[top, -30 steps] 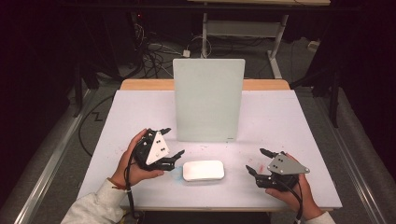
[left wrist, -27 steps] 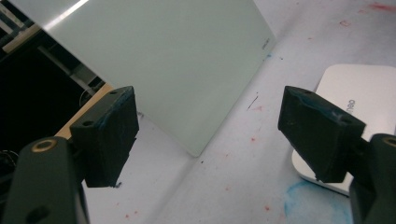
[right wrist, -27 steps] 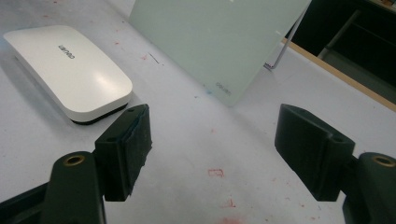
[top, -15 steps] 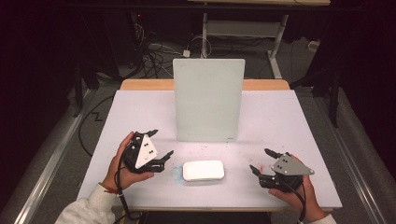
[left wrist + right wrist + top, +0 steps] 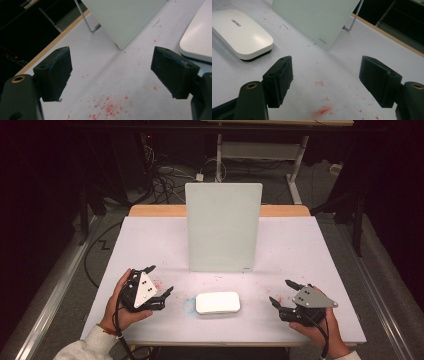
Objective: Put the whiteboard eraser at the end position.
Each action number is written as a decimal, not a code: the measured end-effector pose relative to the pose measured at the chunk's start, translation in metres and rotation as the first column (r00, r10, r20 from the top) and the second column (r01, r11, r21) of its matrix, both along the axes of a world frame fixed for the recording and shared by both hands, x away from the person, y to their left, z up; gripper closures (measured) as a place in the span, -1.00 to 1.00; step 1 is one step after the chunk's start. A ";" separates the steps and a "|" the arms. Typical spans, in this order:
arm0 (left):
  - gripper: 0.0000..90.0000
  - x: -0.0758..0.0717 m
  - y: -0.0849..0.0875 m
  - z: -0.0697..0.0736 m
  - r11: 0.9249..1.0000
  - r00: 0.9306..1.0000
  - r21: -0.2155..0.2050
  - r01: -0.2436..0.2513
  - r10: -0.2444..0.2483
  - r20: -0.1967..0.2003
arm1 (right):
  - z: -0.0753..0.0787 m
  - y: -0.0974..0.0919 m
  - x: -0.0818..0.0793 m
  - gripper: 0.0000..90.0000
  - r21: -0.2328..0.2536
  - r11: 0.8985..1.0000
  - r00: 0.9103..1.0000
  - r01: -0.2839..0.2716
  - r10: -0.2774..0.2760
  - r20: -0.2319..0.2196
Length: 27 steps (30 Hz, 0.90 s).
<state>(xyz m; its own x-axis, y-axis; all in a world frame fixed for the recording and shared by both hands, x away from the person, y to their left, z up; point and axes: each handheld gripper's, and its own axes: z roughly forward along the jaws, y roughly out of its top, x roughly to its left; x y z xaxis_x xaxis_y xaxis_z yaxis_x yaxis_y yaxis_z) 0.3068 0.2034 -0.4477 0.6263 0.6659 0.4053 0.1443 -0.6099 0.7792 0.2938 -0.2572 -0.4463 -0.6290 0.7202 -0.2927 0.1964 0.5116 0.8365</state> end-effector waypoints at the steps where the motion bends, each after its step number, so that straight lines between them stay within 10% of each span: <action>1: -0.63 -0.001 0.002 -0.002 1.000 1.000 0.011 -0.004 0.004 -0.001 | 0.000 -0.001 0.000 -0.39 0.003 1.000 1.000 0.003 -0.003 -0.002; 13: -0.64 -0.013 0.020 -0.028 0.999 0.994 0.027 -0.036 0.039 -0.099 | -0.003 -0.003 0.002 -0.39 0.004 1.000 1.000 0.010 -0.009 -0.012; 27: -0.64 -0.017 0.015 -0.030 0.999 0.995 0.044 -0.011 0.015 -0.094 | 0.000 -0.003 -0.003 -0.39 0.000 1.000 1.000 0.008 -0.008 0.001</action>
<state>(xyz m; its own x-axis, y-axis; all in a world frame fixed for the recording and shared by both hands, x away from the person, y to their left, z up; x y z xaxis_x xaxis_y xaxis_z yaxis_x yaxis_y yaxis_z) 0.2903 0.2186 -0.4773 0.6547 0.6573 0.3732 0.2242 -0.6404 0.7345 0.2913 -0.2599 -0.4462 -0.6230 0.7252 -0.2932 0.1993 0.5096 0.8370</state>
